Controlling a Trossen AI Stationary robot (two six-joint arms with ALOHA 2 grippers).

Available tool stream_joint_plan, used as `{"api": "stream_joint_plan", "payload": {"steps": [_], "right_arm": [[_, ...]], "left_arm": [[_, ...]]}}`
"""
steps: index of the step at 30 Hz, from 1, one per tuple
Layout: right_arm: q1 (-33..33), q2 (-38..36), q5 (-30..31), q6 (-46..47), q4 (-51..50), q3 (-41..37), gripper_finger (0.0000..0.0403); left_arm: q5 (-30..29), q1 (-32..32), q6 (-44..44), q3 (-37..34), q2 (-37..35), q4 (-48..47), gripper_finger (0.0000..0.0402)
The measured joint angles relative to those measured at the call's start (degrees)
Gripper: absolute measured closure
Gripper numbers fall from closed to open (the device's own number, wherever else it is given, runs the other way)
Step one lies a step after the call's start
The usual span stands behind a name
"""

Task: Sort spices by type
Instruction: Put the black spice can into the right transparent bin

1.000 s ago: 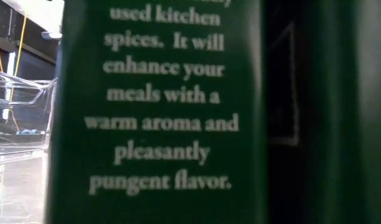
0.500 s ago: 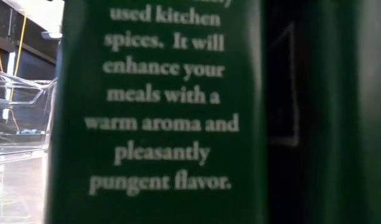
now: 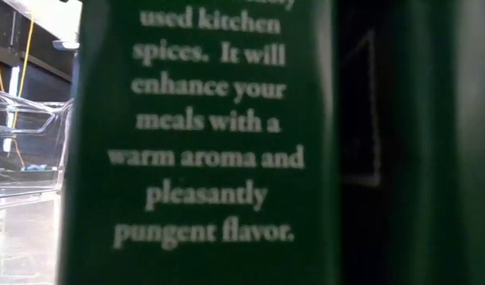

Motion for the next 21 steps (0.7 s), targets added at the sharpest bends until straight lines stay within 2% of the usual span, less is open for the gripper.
{"api": "stream_joint_plan", "payload": {"steps": [3, 6, 9, 12, 21], "right_arm": [[-0.53, -0.34, -6.66, 2.89, 15.13, -8.16, 0.0403], [-1.07, -1.35, -7.36, 9.05, 25.25, -13.37, 0.0403], [-1.18, -1.86, -5.43, 11.72, 32.79, -15.79, 0.0403], [-1.17, -1.23, -3.59, 12.28, 36.12, -16.57, 0.0403], [-1.21, 3.38, -1.63, 13.1, 36.41, -16.57, 0.0403]], "left_arm": [[1.04, 0.0, -0.9, 0.0, 0.0, 0.01, 0.0401], [1.56, -0.3, -1.5, 0.0, 0.0, 0.0, 0.0401], [1.56, -0.83, -1.46, 0.0, -0.02, -0.04, 0.0401], [1.45, -0.85, -1.46, 0.0, 0.0, -0.24, 0.0401], [0.05, -0.74, -1.4, -0.01, 0.0, -0.31, 0.0401]]}}
